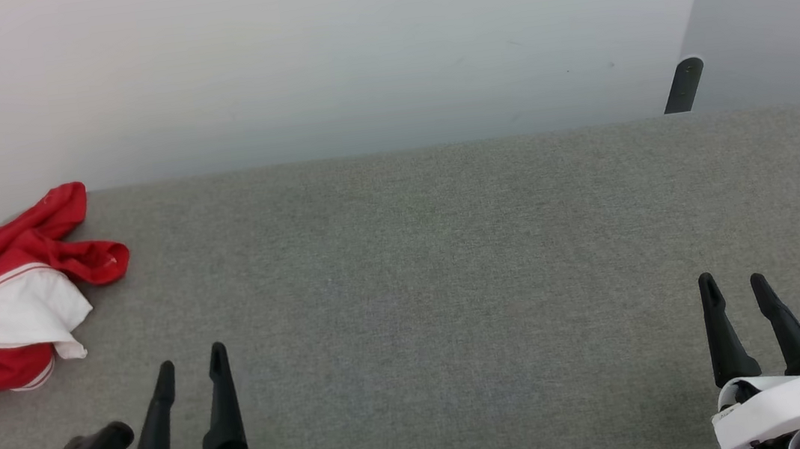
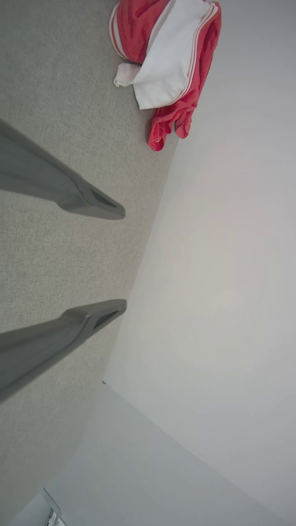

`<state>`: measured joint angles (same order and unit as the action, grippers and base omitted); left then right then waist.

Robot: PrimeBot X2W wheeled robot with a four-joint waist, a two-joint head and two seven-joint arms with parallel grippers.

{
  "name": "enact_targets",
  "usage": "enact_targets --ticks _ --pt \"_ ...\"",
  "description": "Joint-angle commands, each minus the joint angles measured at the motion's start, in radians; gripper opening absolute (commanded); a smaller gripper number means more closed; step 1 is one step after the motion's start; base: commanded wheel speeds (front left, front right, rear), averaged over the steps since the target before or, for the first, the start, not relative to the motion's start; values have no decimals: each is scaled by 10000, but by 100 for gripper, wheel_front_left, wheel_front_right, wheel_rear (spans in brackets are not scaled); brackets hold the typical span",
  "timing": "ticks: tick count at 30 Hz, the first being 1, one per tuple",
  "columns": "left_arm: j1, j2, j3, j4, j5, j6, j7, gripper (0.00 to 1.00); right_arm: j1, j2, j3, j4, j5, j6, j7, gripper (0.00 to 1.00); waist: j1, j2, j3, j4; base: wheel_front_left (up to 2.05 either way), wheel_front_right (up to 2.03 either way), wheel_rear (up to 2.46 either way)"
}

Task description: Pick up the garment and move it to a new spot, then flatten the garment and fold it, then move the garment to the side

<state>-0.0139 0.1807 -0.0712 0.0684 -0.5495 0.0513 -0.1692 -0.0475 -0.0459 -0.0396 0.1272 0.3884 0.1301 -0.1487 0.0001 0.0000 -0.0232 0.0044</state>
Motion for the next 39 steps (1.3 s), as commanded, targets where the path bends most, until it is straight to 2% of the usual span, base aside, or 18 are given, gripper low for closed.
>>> enact_targets --ticks 1,20,39 --pt "19 11 66 -151 294 -71 -97 100 -40 -47 -31 -108 -316 7 -93 100 -1 0 -2 1 0 0 0" --pt "221 -110 402 -483 2430 -704 -516 100 -22 -52 10 -172 -2228 7 -526 100 -1 0 -56 -15 0 0 0" --pt "472 -276 472 -617 3974 -1135 -856 100 162 -56 122 -413 -3828 9 -815 100 -1 0 -212 -51 0 0 0"
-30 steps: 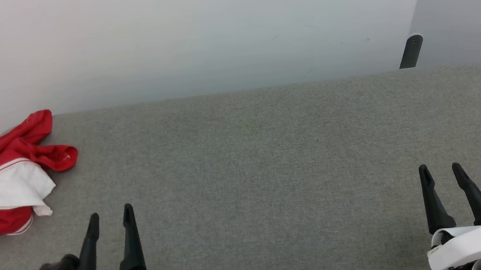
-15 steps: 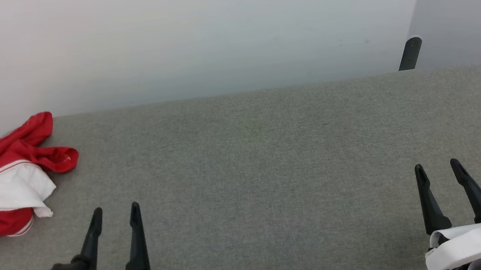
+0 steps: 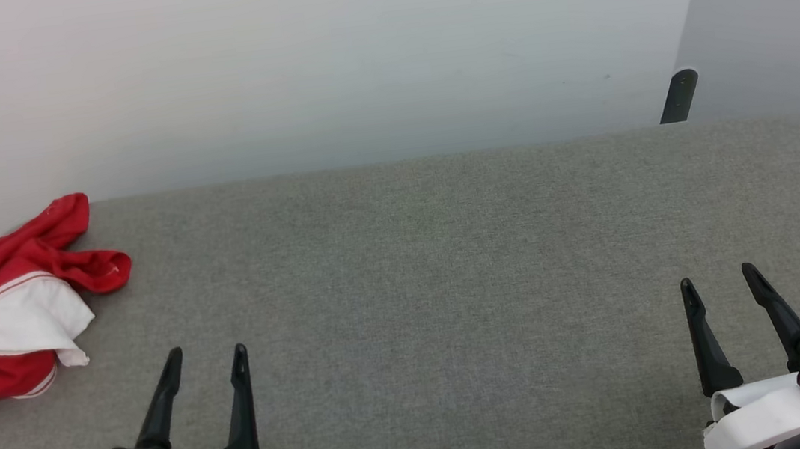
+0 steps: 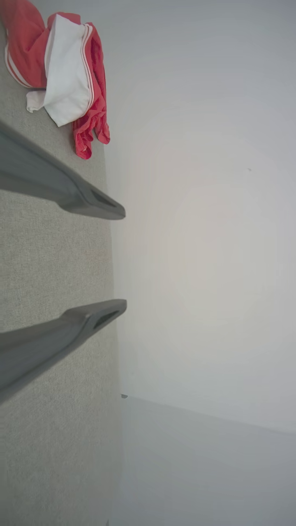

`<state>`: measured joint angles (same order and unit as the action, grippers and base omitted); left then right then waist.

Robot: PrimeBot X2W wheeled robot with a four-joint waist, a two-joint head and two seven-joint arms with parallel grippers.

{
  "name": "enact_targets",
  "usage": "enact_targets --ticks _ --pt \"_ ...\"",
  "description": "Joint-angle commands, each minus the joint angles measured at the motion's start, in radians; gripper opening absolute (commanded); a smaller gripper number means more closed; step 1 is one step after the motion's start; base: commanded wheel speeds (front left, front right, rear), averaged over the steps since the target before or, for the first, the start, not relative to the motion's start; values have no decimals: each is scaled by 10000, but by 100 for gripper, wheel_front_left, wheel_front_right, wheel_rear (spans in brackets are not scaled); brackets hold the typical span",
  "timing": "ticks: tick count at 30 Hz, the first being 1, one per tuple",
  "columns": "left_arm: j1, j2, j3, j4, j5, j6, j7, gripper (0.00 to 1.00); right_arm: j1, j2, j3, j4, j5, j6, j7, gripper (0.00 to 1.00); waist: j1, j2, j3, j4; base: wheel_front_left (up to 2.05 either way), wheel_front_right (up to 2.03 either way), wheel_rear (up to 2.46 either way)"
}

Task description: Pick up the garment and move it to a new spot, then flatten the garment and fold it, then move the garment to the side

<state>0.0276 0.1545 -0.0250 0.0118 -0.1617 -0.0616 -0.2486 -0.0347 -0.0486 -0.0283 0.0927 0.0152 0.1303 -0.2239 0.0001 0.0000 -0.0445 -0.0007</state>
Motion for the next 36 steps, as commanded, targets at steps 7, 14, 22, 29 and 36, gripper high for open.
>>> enact_targets --ticks 7,14,22,29,36 --pt "160 -84 69 -110 557 -135 -179 100 125 -30 3 -157 -630 7 -160 100 -1 0 -52 -23 0 0 0" --pt "144 -161 159 171 283 -281 -151 100 193 -28 -4 -144 -614 7 -156 100 -1 0 -89 12 0 0 0" --pt "4 -59 178 600 -18 -460 -151 100 282 -25 -32 -108 -627 7 -162 100 -1 0 -161 197 0 0 0" --pt "-178 206 290 1065 -196 -507 -151 100 480 -22 118 -126 -618 7 -107 100 -1 0 -330 886 0 0 0" --pt "-261 521 818 1365 -404 -219 -66 100 395 -19 597 13 -411 8 -125 100 -1 0 -515 2086 0 0 0"
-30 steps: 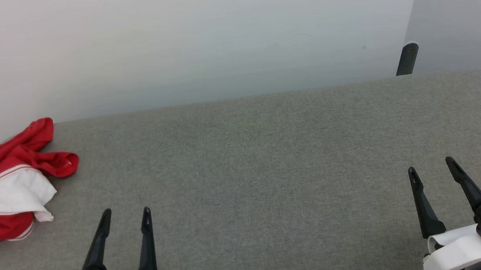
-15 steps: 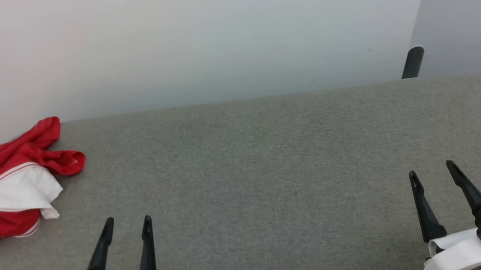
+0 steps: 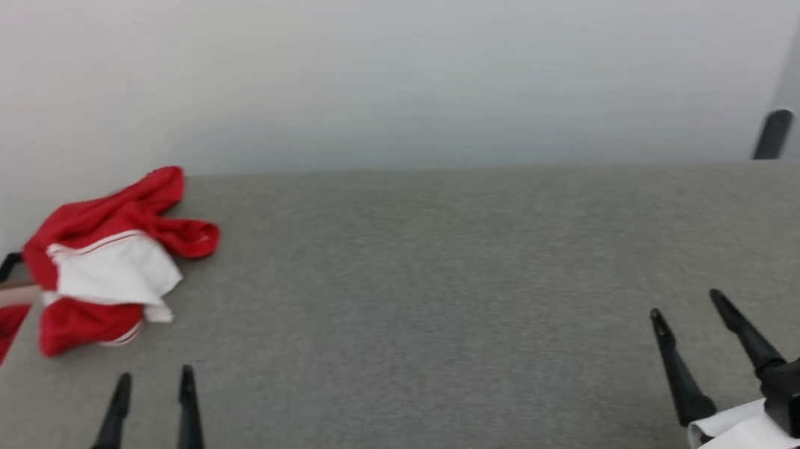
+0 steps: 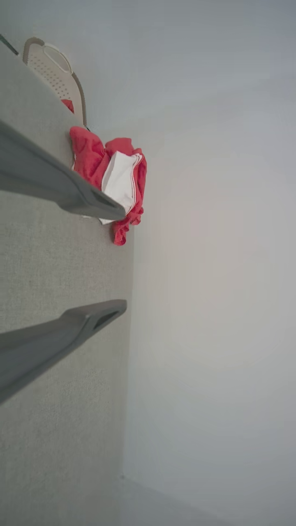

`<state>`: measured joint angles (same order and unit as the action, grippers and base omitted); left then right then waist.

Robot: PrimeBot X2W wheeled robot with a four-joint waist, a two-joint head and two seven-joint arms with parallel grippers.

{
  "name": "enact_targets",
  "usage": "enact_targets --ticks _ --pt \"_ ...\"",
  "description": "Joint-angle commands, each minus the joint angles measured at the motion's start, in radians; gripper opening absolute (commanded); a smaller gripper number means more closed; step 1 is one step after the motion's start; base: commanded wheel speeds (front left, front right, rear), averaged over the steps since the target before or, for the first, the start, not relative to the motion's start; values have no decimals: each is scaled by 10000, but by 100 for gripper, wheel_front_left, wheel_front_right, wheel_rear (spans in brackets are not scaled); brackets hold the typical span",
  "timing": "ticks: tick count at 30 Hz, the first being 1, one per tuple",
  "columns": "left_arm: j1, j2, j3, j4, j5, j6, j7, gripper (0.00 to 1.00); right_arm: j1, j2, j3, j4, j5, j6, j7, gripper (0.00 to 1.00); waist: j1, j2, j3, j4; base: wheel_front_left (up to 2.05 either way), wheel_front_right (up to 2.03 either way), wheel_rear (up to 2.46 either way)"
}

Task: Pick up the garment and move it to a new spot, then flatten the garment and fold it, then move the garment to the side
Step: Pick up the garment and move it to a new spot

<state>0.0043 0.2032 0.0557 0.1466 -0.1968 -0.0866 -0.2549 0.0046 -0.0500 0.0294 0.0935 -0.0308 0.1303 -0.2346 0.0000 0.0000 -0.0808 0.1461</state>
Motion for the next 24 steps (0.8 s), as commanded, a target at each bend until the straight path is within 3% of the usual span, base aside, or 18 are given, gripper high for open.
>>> enact_targets --ticks 1,13,20,24 --pt "-8 97 115 -3 -85 76 42 100 -44 -7 151 29 70 8 -23 100 0 0 -173 786 0 0 0" --pt "301 532 673 -402 -407 362 480 100 -412 -9 1009 435 541 4 -143 100 0 0 -370 2827 0 0 0" --pt "388 323 927 -683 -807 613 628 100 -763 -10 1222 636 524 4 -204 100 0 0 -125 3088 0 0 0" --pt "-60 429 867 -880 -1017 500 1141 100 -716 -12 1109 698 506 4 -209 100 0 0 -52 3140 0 0 0"
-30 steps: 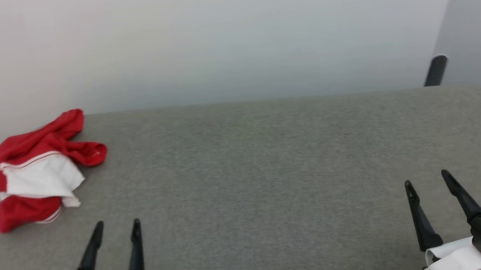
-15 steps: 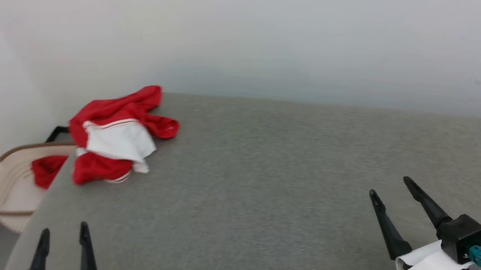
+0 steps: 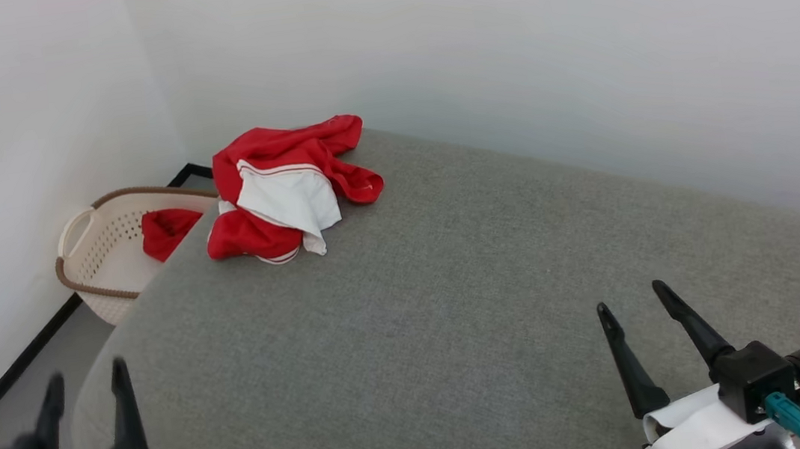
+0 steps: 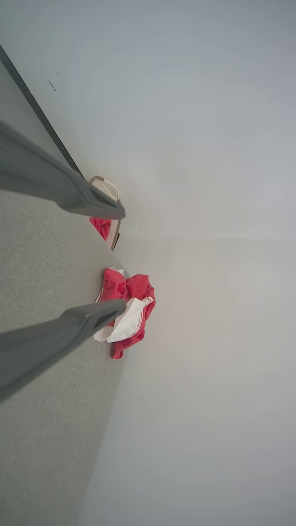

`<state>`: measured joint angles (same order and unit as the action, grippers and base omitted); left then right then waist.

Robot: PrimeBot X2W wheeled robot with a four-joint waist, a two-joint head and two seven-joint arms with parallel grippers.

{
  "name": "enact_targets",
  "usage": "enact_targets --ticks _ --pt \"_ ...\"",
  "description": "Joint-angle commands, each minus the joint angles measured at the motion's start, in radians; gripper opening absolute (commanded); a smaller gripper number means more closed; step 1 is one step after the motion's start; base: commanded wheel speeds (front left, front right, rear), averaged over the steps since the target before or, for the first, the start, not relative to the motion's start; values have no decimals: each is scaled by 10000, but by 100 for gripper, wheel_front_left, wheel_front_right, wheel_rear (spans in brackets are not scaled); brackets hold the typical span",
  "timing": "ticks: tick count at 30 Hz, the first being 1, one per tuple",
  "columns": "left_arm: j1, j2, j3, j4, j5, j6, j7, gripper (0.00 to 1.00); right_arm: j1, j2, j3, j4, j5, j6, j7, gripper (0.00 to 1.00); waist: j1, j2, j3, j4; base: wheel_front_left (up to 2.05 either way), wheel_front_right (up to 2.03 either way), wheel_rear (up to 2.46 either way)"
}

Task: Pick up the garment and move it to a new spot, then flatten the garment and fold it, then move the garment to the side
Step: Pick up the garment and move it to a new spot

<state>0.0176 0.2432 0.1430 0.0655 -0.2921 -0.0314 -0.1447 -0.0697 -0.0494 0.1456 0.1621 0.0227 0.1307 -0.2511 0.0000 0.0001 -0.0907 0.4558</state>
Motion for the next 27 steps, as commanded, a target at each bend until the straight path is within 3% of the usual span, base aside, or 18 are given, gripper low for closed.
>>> enact_targets --ticks 1,5,14,27 --pt "-194 29 -6 -69 -64 -52 38 100 27 -17 -53 12 -29 1 -44 100 0 -1 47 42 0 0 0" --pt "-861 310 -2 -138 -406 -181 892 100 157 -10 -124 -115 -132 1 13 100 0 -1 272 -129 0 0 0" --pt "-3417 1142 168 103 -1373 -407 2744 100 -377 -43 -195 -1095 -935 -1 598 100 0 -1 2189 -1179 0 0 0" --pt "-7385 2606 262 3174 -2900 -772 5100 100 -943 -758 -258 -2617 -1027 -1 1237 100 0 -1 4610 -2327 0 0 0"
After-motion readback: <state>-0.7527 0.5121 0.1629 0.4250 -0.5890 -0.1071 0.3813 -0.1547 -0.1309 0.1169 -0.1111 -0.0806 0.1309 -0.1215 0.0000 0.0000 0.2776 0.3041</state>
